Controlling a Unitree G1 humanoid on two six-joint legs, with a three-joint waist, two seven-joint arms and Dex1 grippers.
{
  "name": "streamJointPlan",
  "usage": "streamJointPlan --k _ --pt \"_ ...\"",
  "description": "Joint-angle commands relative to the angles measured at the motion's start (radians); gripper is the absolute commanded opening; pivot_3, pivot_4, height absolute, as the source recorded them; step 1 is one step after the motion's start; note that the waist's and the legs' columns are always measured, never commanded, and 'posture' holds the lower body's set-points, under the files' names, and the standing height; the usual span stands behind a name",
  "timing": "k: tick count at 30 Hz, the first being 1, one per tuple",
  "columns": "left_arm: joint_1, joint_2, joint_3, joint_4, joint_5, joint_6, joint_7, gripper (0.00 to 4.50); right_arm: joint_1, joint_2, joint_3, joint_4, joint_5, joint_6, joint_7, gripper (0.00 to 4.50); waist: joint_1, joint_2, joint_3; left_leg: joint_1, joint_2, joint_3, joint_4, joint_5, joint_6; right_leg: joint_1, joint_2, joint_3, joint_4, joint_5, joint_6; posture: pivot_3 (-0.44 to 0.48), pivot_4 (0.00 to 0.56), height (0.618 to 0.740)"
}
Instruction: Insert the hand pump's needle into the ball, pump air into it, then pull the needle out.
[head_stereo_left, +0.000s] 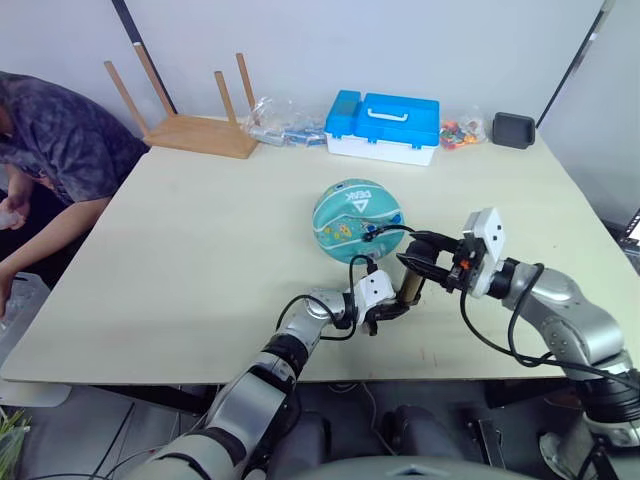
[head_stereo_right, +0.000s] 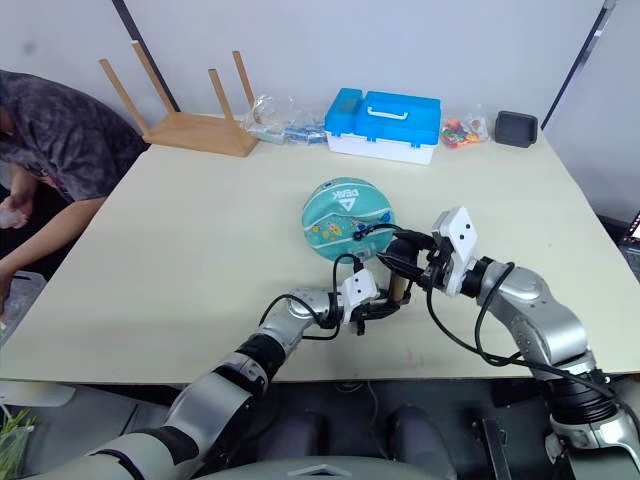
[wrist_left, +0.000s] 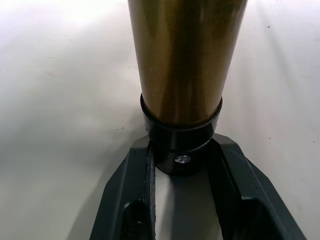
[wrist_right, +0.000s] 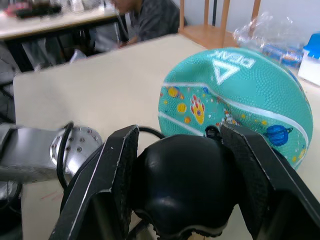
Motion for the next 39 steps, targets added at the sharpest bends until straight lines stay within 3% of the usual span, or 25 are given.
streamJointPlan --k 1,6,12,18,26,29,34,39 --pt "0.05 0.028 -0.04 0.089 0.065 0.053 -0.013 0.95 -0.164 -0.078 -0.178 -0.112 0.135 0.161 -0.073 2.07 0.003 0.008 0.015 -0.002 -0.001 0.0 0.0 0.0 0.0 -0.001 -0.001 -0.001 0.0 0.0 0.001 0.0 0.15 0.74" --pt "0.048 0.022 -0.042 0.093 0.066 0.05 -0.016 0.95 -0.325 -0.157 -0.289 -0.151 0.306 0.324 -0.129 2.07 0.02 0.008 0.021 -0.023 -0.005 0.0 0.008 0.0 0.0 -0.018 0.0 -0.004 0.002 0.004 0.006 0.0 0.15 0.74" --pt "0.044 0.015 -0.042 0.102 0.067 0.047 -0.012 0.95 -0.497 -0.243 -0.381 -0.105 0.488 0.47 -0.204 2.07 0.019 0.009 0.027 -0.028 -0.005 -0.002 0.011 0.0 0.001 -0.02 -0.005 -0.005 0.001 0.005 0.007 0.0 0.15 0.74" --pt "0.044 0.015 -0.041 0.102 0.066 0.047 -0.01 0.95 -0.554 -0.272 -0.381 -0.075 0.549 0.52 -0.24 2.07 0.02 0.008 0.028 -0.031 -0.005 -0.001 0.012 0.001 0.001 -0.022 -0.005 -0.006 0.002 0.005 0.007 0.0 0.15 0.74" --pt "0.06 0.016 -0.043 0.076 0.062 0.051 -0.013 0.95 -0.269 -0.213 -0.266 -0.144 0.421 0.448 -0.191 2.07 0.018 0.004 0.024 -0.03 -0.006 -0.001 0.012 0.0 0.001 -0.02 -0.005 -0.007 0.001 0.005 0.007 0.0 0.15 0.74" --pt "0.066 0.014 -0.044 0.066 0.059 0.054 -0.013 0.95 -0.138 -0.187 -0.149 -0.146 0.284 0.361 -0.157 2.07 0.017 0.0 0.019 -0.026 -0.005 -0.001 0.012 0.0 0.001 -0.016 -0.004 -0.007 0.002 0.004 0.007 0.0 0.15 0.74" --pt "0.069 0.007 -0.047 0.059 0.06 0.062 -0.006 0.95 0.028 -0.094 0.076 0.003 0.031 0.164 -0.106 2.07 0.013 -0.005 0.011 -0.014 -0.003 0.0 0.009 0.0 0.001 -0.007 -0.002 -0.007 0.001 0.003 0.005 0.0 0.15 0.74" --pt "0.064 0.005 -0.045 0.063 0.062 0.068 -0.001 0.95 0.096 -0.002 0.201 0.199 -0.16 0.004 -0.071 2.07 0.01 -0.008 0.0 -0.01 -0.002 -0.001 0.008 0.0 0.001 -0.003 0.0 -0.008 0.001 0.002 0.004 0.0 0.15 0.74"
